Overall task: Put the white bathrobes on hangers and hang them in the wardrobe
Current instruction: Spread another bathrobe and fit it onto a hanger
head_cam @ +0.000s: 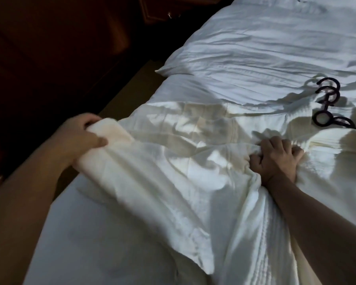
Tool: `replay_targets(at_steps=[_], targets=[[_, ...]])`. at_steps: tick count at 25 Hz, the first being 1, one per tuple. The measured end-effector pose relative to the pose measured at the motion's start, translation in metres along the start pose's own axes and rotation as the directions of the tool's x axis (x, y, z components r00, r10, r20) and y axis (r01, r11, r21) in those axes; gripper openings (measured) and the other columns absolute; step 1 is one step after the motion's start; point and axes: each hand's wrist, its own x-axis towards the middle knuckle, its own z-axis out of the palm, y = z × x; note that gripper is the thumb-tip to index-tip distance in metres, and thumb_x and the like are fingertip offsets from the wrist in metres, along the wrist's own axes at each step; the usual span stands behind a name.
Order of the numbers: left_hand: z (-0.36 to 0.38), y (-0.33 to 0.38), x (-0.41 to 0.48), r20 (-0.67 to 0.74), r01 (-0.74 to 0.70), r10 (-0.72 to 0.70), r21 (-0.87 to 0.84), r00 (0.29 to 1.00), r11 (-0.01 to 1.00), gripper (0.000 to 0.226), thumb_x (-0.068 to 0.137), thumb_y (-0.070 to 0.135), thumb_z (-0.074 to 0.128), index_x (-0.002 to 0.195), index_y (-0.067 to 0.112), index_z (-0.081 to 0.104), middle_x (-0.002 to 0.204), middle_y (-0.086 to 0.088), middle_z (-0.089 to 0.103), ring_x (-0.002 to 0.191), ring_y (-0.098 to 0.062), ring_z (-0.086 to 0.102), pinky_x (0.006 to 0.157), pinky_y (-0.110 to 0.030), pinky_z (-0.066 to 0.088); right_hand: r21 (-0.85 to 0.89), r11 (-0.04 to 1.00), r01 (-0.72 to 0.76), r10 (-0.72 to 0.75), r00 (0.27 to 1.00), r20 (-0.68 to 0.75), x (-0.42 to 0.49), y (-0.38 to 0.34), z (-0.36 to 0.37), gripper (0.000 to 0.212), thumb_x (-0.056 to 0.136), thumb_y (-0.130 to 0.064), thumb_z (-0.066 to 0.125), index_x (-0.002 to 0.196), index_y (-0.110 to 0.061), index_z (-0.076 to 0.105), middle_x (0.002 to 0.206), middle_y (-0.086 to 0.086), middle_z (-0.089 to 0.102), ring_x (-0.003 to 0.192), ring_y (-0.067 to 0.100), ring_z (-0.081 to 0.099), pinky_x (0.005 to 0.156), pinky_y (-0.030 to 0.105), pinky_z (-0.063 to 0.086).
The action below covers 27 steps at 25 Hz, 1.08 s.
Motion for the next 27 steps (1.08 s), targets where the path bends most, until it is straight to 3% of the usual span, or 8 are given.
replay_targets(at_steps=[7, 11, 14, 17, 19, 22, 25, 27], targets=[[0.034, -0.094, -0.007, 0.028, 0.299, -0.3, -0.201, 0.954, 0.933, 0.061, 0.084, 0.024, 0.082, 0.138, 0.025, 0.053, 0.131, -0.008, 0.058, 0.115, -0.037, 0.057, 0.098, -0.059, 0.05, 0.009, 1.0, -0.003, 0.003, 1.0, -0.018, 0.0, 0.002, 0.003, 0.035, 0.072, -0.036, 0.047, 0.089, -0.008, 0.06, 0.097, 0.013, 0.054, 0.098, 0.036, 0.046, 0.091, 0.051, 0.031], [0.028, -0.083, -0.009, -0.042, 0.303, -0.3, 0.159, 0.953, 0.94, 0.071, 0.079, 0.011, 0.08, 0.142, 0.025, 0.049, 0.138, -0.015, 0.052, 0.121, -0.042, 0.052, 0.097, -0.055, 0.048, 0.013, 1.0, -0.004, 0.004, 1.0, -0.012, 0.0, 0.002, 0.004, 0.035, 0.073, -0.035, 0.047, 0.09, -0.008, 0.061, 0.099, 0.014, 0.053, 0.1, 0.035, 0.044, 0.093, 0.051, 0.029], [0.053, -0.045, -0.019, -0.115, 0.105, -0.059, 0.454, 0.992, 0.885, 0.088, 0.075, 0.021, 0.078, 0.151, 0.034, 0.034, 0.152, -0.01, 0.035, 0.137, -0.038, 0.035, 0.108, -0.054, 0.035, 0.015, 1.0, -0.005, 0.005, 1.0, -0.022, 0.0, 0.002, 0.005, 0.035, 0.073, -0.035, 0.046, 0.09, -0.008, 0.061, 0.098, 0.013, 0.054, 0.099, 0.035, 0.044, 0.093, 0.05, 0.028], [0.071, -0.026, -0.013, -0.004, -0.141, 0.162, 0.473, 0.987, 0.87, 0.038, 0.09, 0.029, 0.062, 0.127, 0.038, 0.056, 0.131, 0.003, 0.053, 0.132, -0.026, 0.036, 0.112, -0.05, 0.024, 0.019, 1.0, -0.009, 0.009, 0.999, -0.035, 0.001, 0.002, 0.006, 0.033, 0.074, -0.034, 0.046, 0.088, -0.008, 0.059, 0.096, 0.014, 0.053, 0.098, 0.035, 0.044, 0.091, 0.049, 0.028], [0.061, -0.039, -0.007, -0.002, -0.106, 0.121, 0.472, 0.993, 0.875, 0.008, 0.099, 0.035, 0.057, 0.097, 0.03, 0.063, 0.097, 0.003, 0.062, 0.107, -0.025, 0.048, 0.094, -0.043, 0.036, 0.044, 0.999, -0.014, 0.016, 0.999, -0.038, 0.001, 0.002, 0.006, 0.029, 0.075, -0.033, 0.043, 0.087, -0.009, 0.054, 0.095, 0.013, 0.052, 0.096, 0.034, 0.043, 0.091, 0.05, 0.029], [0.034, -0.074, -0.005, -0.06, -0.009, 0.037, 0.407, 0.998, 0.913, 0.017, 0.095, 0.016, 0.059, 0.079, 0.021, 0.062, 0.085, -0.007, 0.062, 0.078, -0.026, 0.055, 0.071, -0.04, 0.047, 0.117, 0.992, -0.046, 0.053, 0.997, -0.056, 0.001, 0.003, 0.005, 0.024, 0.079, -0.029, 0.039, 0.09, -0.011, 0.05, 0.095, 0.013, 0.052, 0.096, 0.034, 0.044, 0.092, 0.051, 0.029], [0.03, -0.09, -0.017, -0.303, -0.011, 0.141, 0.394, 0.943, 0.919, 0.015, 0.096, 0.015, 0.055, 0.084, 0.016, 0.065, 0.091, -0.009, 0.061, 0.077, -0.028, 0.053, 0.068, -0.04, 0.043, 0.153, 0.986, -0.065, 0.08, 0.992, -0.093, 0.001, 0.003, 0.007, 0.02, 0.085, -0.025, 0.041, 0.095, -0.011, 0.051, 0.097, 0.014, 0.056, 0.097, 0.034, 0.046, 0.093, 0.051, 0.028], [0.045, -0.087, -0.022, -0.312, -0.136, 0.284, 0.42, 0.907, 0.897, 0.022, 0.1, 0.031, 0.052, 0.097, 0.017, 0.068, 0.099, -0.003, 0.062, 0.091, -0.031, 0.055, 0.079, -0.045, 0.038, 0.147, 0.987, -0.068, 0.082, 0.992, -0.094, 0.001, 0.002, 0.008, 0.018, 0.086, -0.023, 0.042, 0.095, -0.011, 0.051, 0.098, 0.014, 0.056, 0.098, 0.035, 0.046, 0.094, 0.051, 0.028]])
